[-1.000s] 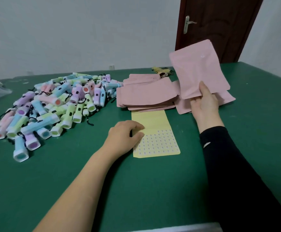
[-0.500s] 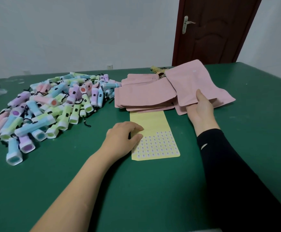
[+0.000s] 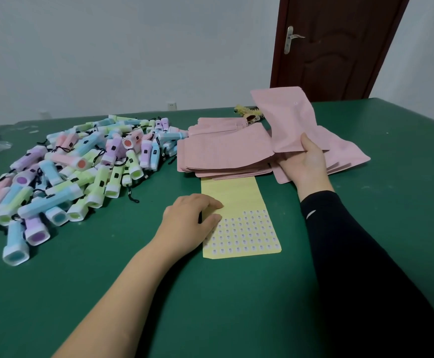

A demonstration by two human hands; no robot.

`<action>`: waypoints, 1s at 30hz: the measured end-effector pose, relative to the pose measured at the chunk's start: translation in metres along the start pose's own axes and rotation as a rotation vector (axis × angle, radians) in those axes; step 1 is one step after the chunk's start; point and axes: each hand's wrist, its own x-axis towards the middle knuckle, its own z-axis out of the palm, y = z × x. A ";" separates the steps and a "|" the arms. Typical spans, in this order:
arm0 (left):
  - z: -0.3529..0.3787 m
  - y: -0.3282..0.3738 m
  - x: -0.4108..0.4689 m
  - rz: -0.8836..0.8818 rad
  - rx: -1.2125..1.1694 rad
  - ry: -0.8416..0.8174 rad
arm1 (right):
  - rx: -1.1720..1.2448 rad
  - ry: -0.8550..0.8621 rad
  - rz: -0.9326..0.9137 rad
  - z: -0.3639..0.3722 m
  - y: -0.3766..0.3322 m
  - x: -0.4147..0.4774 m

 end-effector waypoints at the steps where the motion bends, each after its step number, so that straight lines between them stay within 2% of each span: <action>1: 0.000 0.000 0.000 -0.001 -0.003 0.000 | -0.004 0.002 -0.002 0.001 0.000 0.003; 17: 0.001 -0.001 0.002 0.002 -0.020 0.005 | -0.034 0.041 -0.061 -0.006 -0.017 0.008; 20: 0.001 -0.002 0.002 0.001 -0.016 0.008 | 0.001 0.016 -0.113 0.001 -0.028 0.001; 23: 0.002 -0.002 0.002 0.003 -0.005 0.007 | -0.077 -0.018 -0.227 0.021 -0.049 -0.007; 25: 0.002 -0.002 0.002 0.008 0.002 0.008 | -0.055 0.016 -0.216 0.027 -0.054 -0.013; 30: 0.002 0.000 0.001 0.012 0.005 0.003 | -0.439 0.234 -0.313 -0.002 -0.034 -0.023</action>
